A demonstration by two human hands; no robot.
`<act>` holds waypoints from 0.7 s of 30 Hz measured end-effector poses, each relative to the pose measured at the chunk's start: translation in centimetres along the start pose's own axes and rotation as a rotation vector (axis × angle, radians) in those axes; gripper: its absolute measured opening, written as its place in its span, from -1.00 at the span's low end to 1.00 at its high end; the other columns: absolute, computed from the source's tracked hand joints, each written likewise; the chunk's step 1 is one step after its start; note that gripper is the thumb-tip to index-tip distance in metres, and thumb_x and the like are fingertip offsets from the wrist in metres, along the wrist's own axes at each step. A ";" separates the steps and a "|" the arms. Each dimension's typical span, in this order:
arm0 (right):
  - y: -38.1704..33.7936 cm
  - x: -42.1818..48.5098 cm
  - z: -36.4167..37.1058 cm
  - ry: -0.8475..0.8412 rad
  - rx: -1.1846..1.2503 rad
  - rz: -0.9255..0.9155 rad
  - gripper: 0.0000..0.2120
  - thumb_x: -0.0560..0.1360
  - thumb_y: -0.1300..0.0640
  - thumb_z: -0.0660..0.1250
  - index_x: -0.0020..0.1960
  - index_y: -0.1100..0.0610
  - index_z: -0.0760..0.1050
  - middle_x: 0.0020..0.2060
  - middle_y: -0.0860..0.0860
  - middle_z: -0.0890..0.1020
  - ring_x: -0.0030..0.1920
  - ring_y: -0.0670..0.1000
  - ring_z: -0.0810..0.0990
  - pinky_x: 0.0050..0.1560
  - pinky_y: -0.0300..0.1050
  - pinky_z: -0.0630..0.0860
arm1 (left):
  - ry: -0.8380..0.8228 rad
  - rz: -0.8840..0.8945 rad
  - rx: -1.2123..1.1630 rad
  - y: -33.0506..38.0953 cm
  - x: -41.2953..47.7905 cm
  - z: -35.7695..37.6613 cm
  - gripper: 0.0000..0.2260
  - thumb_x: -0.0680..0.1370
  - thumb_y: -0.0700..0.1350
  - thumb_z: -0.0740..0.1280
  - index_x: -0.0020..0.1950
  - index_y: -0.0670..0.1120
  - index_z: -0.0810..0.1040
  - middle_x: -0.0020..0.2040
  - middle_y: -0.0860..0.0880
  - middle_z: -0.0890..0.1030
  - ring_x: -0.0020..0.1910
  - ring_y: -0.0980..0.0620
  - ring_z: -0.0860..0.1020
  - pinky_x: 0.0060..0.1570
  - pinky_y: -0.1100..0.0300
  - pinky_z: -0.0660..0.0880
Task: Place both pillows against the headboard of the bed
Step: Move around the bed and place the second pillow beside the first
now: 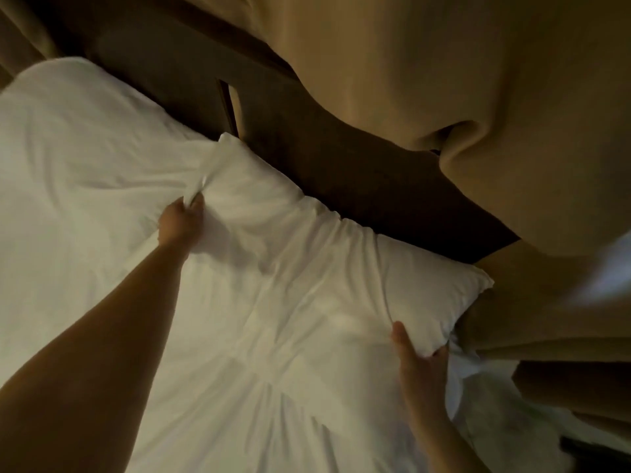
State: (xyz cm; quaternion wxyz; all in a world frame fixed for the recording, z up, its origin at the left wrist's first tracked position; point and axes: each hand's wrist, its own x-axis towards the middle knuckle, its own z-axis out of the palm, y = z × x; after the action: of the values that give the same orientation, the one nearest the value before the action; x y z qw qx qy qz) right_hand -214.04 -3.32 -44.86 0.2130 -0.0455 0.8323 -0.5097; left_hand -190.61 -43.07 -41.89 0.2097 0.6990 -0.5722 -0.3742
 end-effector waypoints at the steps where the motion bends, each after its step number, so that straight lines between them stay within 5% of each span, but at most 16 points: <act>1: 0.6 0.2 0.3 0.001 -0.013 0.012 -0.15 0.44 -0.06 0.57 0.59 0.16 0.27 0.37 0.02 0.48 0.39 0.04 0.46 0.18 -0.42 0.30 | -0.019 0.014 0.019 -0.2 1.0 0.2 -0.27 0.55 0.41 0.15 0.38 -0.16 0.56 0.35 -0.28 0.59 0.37 -0.31 0.51 0.36 -0.09 0.42; 3: 1.3 0.2 0.3 0.004 -0.036 0.085 -0.04 0.39 -0.30 0.51 0.59 0.16 0.25 0.46 0.13 0.46 0.45 0.16 0.45 0.25 -0.21 0.31 | -0.031 0.058 0.058 -1.0 2.1 0.9 -0.20 0.49 0.54 0.13 0.46 -0.02 0.51 0.43 -0.23 0.53 0.45 -0.28 0.46 0.45 -0.13 0.37; 5: 1.8 0.5 0.1 0.023 -0.074 0.196 -0.03 0.37 -0.25 0.55 0.57 0.23 0.29 0.47 0.23 0.46 0.45 0.24 0.44 0.34 -0.04 0.35 | 0.034 0.045 0.158 -2.4 1.3 1.7 -0.21 0.51 0.51 0.15 0.58 0.05 0.35 0.55 -0.15 0.39 0.55 -0.24 0.33 0.49 -0.23 0.24; 7: 2.7 1.1 0.1 0.003 -0.101 0.235 0.20 0.18 -0.42 0.54 0.59 0.22 0.27 0.48 0.22 0.44 0.45 0.26 0.44 0.43 0.08 0.37 | 0.147 -0.093 0.129 -4.2 -1.1 2.7 -0.17 0.51 0.45 0.23 0.64 0.01 0.22 0.61 -0.13 0.27 0.59 -0.24 0.22 0.47 -0.36 0.15; 9: 3.1 1.4 0.2 -0.028 -0.099 0.278 0.34 0.04 -0.52 0.49 0.61 0.17 0.21 0.49 0.19 0.44 0.44 0.24 0.46 0.42 0.14 0.42 | 0.224 -0.299 0.013 -6.3 -4.3 4.0 -0.09 0.47 0.41 0.31 0.65 -0.08 0.16 0.60 -0.20 0.26 0.58 -0.26 0.23 0.49 -0.26 0.17; 14: 2.9 0.8 0.3 -0.067 -0.065 0.204 0.05 0.36 -0.27 0.56 0.63 0.20 0.18 0.52 0.17 0.41 0.47 0.17 0.43 0.42 -0.08 0.34 | 0.179 -0.717 -0.382 -10.6 -11.9 6.8 0.01 0.35 0.39 0.48 0.62 -0.04 0.16 0.51 -0.23 0.37 0.40 -0.35 0.45 0.32 -0.22 0.49; 16: 2.6 0.1 0.0 -0.043 -0.058 0.143 0.07 0.34 -0.34 0.54 0.63 0.18 0.20 0.50 0.16 0.44 0.44 0.17 0.47 0.43 -0.03 0.38 | 0.187 -0.678 -0.447 -10.5 -13.0 6.6 -0.10 0.39 0.29 0.53 0.56 -0.12 0.28 0.45 -0.22 0.46 0.37 -0.31 0.51 0.29 -0.14 0.53; 21: 2.9 -0.9 -1.4 0.063 -0.065 0.111 -0.19 0.54 0.04 0.49 0.64 0.16 0.16 0.47 0.14 0.45 0.39 0.12 0.48 0.35 -0.14 0.36 | 0.195 -0.457 -0.363 -11.3 -13.6 4.9 -0.37 0.48 0.11 0.51 0.41 -0.18 0.42 0.33 -0.21 0.57 0.27 -0.25 0.57 0.21 0.00 0.53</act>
State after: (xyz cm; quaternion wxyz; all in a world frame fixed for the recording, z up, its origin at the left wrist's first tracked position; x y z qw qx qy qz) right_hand -213.41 -0.51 -46.57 0.2132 0.0098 0.8559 -0.4710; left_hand -188.00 -26.48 -49.29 0.2957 0.7932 -0.3013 -0.4389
